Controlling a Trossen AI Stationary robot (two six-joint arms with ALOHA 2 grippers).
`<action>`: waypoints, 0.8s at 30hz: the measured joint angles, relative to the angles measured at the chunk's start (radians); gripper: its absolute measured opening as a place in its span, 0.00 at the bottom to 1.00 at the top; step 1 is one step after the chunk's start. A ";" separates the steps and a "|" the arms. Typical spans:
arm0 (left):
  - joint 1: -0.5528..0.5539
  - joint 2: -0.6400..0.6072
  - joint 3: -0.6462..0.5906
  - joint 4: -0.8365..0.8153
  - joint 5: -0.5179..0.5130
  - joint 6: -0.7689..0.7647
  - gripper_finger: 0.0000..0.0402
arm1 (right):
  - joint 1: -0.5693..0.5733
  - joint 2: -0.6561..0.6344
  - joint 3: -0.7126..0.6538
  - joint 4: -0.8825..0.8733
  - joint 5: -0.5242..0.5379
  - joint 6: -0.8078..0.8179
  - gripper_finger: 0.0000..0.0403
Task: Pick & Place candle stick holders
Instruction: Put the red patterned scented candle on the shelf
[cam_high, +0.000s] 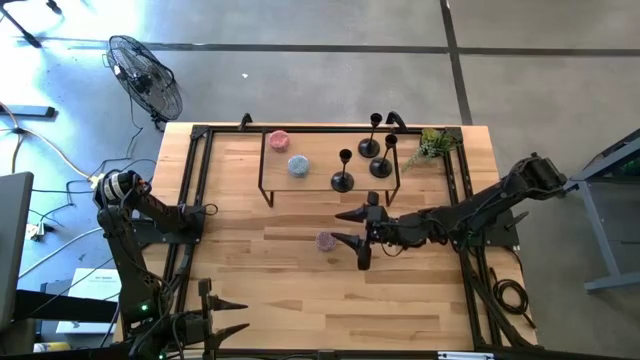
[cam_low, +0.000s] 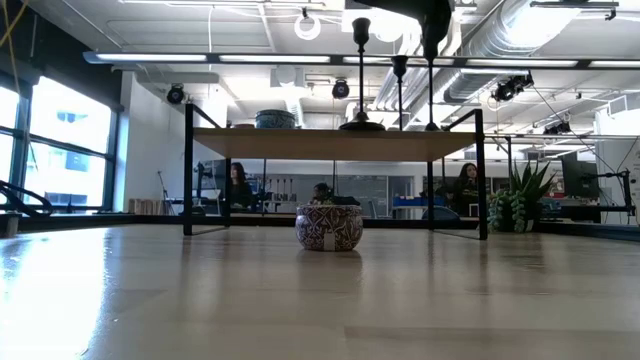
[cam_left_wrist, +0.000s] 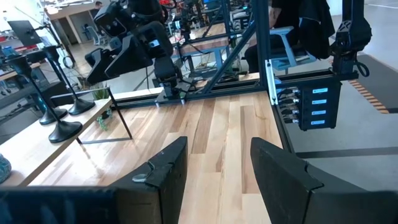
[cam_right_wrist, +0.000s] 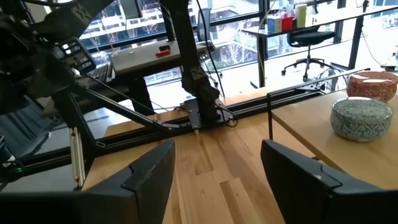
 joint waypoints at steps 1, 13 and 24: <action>0.000 0.000 0.000 0.000 0.000 -0.001 0.43 | 0.000 0.000 0.000 0.000 0.000 0.003 0.59; 0.000 0.000 0.000 0.000 0.000 -0.008 0.43 | 0.000 0.000 0.000 0.027 -0.061 -0.004 0.64; 0.000 0.000 0.000 -0.023 0.001 -0.032 0.43 | 0.000 0.000 0.000 0.031 -0.087 -0.059 0.64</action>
